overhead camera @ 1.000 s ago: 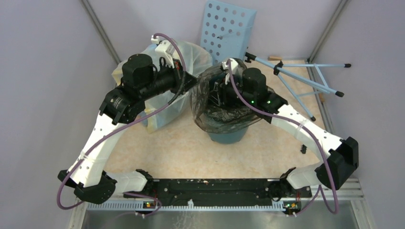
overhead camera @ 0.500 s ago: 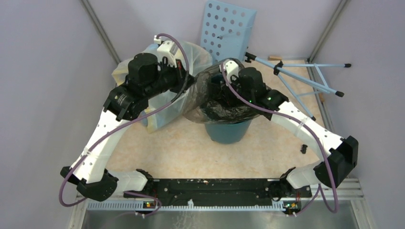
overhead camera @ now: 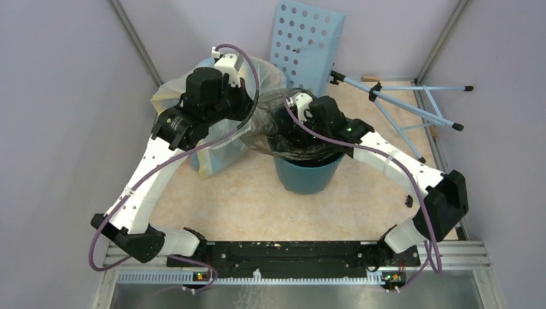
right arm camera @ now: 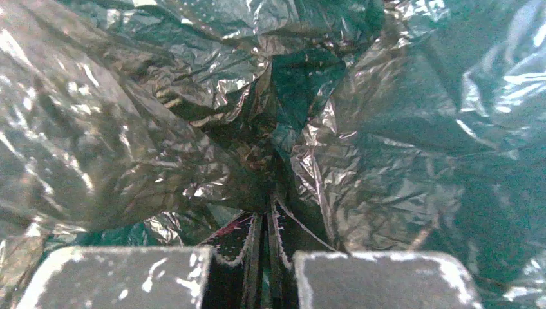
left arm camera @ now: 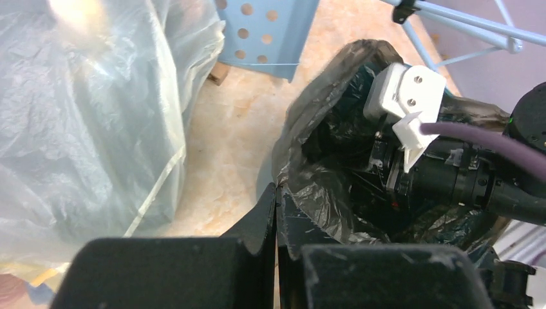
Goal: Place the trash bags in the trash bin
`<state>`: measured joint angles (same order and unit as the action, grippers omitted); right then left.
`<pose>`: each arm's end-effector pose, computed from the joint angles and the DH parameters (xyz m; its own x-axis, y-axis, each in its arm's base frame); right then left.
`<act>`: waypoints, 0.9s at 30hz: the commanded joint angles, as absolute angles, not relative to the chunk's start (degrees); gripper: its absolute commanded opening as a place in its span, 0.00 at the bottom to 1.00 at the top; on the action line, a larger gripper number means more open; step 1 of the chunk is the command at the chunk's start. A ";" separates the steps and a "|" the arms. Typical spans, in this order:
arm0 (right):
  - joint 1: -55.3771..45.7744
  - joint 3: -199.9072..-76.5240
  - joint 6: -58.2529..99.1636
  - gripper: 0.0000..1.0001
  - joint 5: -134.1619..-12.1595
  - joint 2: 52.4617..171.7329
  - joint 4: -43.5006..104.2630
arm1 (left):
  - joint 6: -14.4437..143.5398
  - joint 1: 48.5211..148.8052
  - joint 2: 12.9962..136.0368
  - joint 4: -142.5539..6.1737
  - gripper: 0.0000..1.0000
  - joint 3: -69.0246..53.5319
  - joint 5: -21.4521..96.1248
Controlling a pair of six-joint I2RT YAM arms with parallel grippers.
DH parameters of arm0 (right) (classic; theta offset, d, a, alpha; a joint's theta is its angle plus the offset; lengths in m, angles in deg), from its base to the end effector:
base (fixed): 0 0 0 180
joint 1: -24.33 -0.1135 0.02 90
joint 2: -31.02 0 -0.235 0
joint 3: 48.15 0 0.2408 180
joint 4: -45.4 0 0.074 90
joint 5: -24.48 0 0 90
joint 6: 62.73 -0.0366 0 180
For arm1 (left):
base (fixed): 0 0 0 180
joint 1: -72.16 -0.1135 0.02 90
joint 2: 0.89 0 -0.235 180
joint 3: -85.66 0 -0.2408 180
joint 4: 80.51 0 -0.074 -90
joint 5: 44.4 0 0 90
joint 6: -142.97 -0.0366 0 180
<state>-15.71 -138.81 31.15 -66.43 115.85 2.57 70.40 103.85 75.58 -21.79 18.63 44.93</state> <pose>0.2497 0.2106 0.3054 -0.4155 -0.4375 -0.7975 -0.6826 0.7294 -0.0445 0.2218 -0.1375 0.4434 -0.4671 -0.0636 -0.8819 0.4136 0.8659 -0.2815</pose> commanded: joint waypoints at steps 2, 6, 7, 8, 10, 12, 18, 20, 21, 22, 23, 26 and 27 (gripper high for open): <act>-16.02 -147.37 31.05 0.09 -64.73 117.53 -4.20 | 69.14 100.86 76.66 -24.68 0.00 17.35 45.92; -16.01 -150.91 29.86 0.20 -63.80 114.21 -8.09 | 69.23 98.87 76.63 -26.56 0.00 15.49 42.43; -16.02 -151.88 29.20 0.25 -63.81 112.83 -9.11 | 69.27 98.54 76.74 -27.12 0.00 15.06 41.73; -16.02 -153.04 28.60 0.29 -63.89 111.91 -10.51 | 69.30 98.27 76.84 -27.56 0.00 14.69 41.10; -16.02 -155.75 27.69 0.35 -64.59 110.57 -13.99 | 69.55 97.73 77.21 -28.45 0.00 13.83 39.89; -15.97 -158.18 24.78 0.39 -66.73 109.48 -17.15 | 69.81 97.41 77.67 -29.58 0.00 12.82 38.82; -16.25 -159.62 26.04 0.52 -79.98 106.06 -24.46 | 70.03 96.71 79.11 -31.75 0.00 10.95 36.50; -16.41 -158.44 30.33 0.53 -84.01 105.00 -25.66 | 69.81 96.48 79.42 -32.02 0.00 10.29 35.86; -16.41 -158.05 32.49 0.54 -85.87 104.59 -26.26 | 69.72 96.37 79.63 -32.14 0.00 9.75 35.61; -16.45 -158.15 34.32 0.54 -87.12 104.72 -26.92 | 69.61 96.27 79.82 -32.21 0.00 9.44 35.47; -16.52 -158.34 35.53 0.54 -88.01 105.03 -27.42 | 69.47 96.13 80.09 -32.40 0.00 9.29 35.16; -16.82 -159.44 36.45 0.53 -89.96 106.59 -28.27 | 68.96 95.97 80.77 -32.90 0.00 8.93 35.13; -17.06 -160.22 36.61 0.53 -90.39 107.29 -28.97 | 68.66 95.90 80.88 -33.20 0.00 8.68 35.47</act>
